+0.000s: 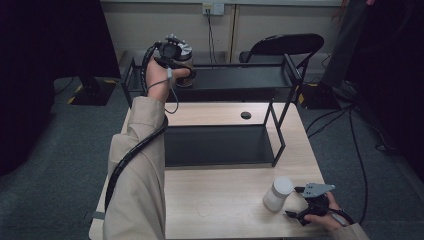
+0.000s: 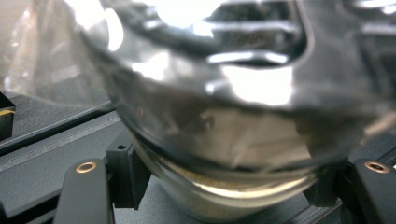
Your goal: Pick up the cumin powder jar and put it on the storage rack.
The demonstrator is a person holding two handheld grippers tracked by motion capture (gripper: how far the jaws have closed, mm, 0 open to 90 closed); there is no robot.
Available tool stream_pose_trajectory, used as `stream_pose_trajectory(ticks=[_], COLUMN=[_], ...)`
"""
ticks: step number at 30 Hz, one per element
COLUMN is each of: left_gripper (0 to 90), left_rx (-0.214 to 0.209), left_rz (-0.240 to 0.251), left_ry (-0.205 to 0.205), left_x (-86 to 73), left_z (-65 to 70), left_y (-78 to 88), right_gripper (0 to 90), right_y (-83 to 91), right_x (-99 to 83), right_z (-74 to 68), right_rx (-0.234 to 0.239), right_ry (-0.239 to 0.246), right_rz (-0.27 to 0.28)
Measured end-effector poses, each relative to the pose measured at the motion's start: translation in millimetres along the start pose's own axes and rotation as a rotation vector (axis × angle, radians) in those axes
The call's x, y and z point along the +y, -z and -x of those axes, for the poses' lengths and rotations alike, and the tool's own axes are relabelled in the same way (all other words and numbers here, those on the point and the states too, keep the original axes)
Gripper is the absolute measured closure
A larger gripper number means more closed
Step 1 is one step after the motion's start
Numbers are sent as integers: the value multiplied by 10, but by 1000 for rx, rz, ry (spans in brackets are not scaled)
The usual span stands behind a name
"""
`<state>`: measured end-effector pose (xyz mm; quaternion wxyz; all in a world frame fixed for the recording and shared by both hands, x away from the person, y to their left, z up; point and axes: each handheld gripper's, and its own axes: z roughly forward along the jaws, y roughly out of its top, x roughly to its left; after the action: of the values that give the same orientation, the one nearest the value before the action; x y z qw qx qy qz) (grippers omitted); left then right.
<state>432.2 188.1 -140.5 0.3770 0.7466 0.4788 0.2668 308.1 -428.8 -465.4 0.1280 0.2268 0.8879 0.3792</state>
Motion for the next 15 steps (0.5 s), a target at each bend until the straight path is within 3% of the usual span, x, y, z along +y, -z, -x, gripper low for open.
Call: stream_pose_trajectory(ticks=[9,13,15], left_gripper=[291,163,154], left_rx=[6,23,17], left_rz=[20,18,32], left_ry=[11,30,39], left_x=[-28,-22,-52], left_z=[4,33,31], left_y=[10,51,87], right_gripper=[0,0,0], right_y=[0,0,0], right_x=[0,0,0], right_z=[0,1,1], right_rx=[0,0,0], right_ry=[0,0,-1], right_rz=[0,0,0])
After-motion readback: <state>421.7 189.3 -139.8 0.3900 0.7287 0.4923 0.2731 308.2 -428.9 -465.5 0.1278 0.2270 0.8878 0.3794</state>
